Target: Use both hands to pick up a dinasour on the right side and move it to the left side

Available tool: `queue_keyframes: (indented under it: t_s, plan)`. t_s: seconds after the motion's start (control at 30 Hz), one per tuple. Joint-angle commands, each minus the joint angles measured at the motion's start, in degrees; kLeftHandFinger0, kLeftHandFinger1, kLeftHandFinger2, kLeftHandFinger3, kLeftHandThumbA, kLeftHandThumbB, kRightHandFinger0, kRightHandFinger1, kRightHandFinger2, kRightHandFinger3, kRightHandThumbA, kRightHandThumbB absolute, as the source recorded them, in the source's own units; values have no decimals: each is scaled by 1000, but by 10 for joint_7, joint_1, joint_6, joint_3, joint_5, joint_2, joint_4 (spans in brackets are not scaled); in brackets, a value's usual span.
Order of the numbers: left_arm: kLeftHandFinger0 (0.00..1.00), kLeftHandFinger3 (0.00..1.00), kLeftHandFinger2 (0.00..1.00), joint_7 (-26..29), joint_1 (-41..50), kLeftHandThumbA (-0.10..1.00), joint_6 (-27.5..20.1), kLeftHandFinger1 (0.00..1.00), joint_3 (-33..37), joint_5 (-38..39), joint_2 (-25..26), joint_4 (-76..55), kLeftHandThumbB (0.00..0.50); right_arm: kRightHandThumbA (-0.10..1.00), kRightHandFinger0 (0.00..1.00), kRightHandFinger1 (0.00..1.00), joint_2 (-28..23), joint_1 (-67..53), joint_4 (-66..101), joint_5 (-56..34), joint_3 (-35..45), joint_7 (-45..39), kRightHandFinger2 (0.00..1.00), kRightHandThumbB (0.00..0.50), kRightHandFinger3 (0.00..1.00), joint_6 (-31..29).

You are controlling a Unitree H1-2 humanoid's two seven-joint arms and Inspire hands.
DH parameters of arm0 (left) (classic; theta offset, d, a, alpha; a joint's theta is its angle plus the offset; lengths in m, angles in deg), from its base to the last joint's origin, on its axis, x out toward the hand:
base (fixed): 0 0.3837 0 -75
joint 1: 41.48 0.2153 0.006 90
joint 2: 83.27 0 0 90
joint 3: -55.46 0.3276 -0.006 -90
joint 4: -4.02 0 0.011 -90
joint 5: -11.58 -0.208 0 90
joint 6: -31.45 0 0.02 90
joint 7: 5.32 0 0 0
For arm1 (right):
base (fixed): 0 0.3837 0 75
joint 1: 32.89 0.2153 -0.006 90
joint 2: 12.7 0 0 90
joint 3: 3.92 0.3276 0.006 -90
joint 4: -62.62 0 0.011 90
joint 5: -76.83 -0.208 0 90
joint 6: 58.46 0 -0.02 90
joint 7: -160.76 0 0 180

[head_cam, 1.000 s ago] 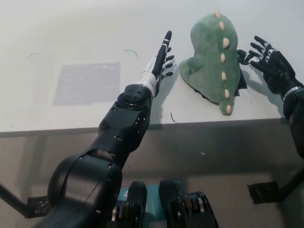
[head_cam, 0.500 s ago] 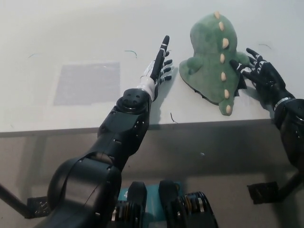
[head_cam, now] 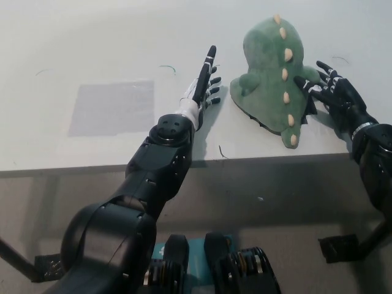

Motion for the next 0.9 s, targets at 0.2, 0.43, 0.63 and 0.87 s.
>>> queue_keyframes:
  t_s: [0.2,0.43,0.63,0.87]
  plan:
    - [1000,1000,1000,8,-46,1000,4,1000,-2,3,-37,1,391,1000,1000,1000,19,49,6,9,-1,14,1000,282,1000,-14]
    - [1000,1000,1000,1,-58,1000,1,1000,2,0,-57,2,358,1000,1000,1000,32,55,23,14,-4,16,1000,286,1000,-19]
    - [1000,1000,1000,-19,-66,1000,9,1000,10,-3,-68,2,340,1000,1000,1000,38,53,31,44,-31,38,1000,304,1000,-36]
    - [1000,1000,1000,-26,-70,1000,12,1000,15,-3,-65,5,350,1000,1000,1000,39,53,29,54,-42,50,1000,267,1000,-49]
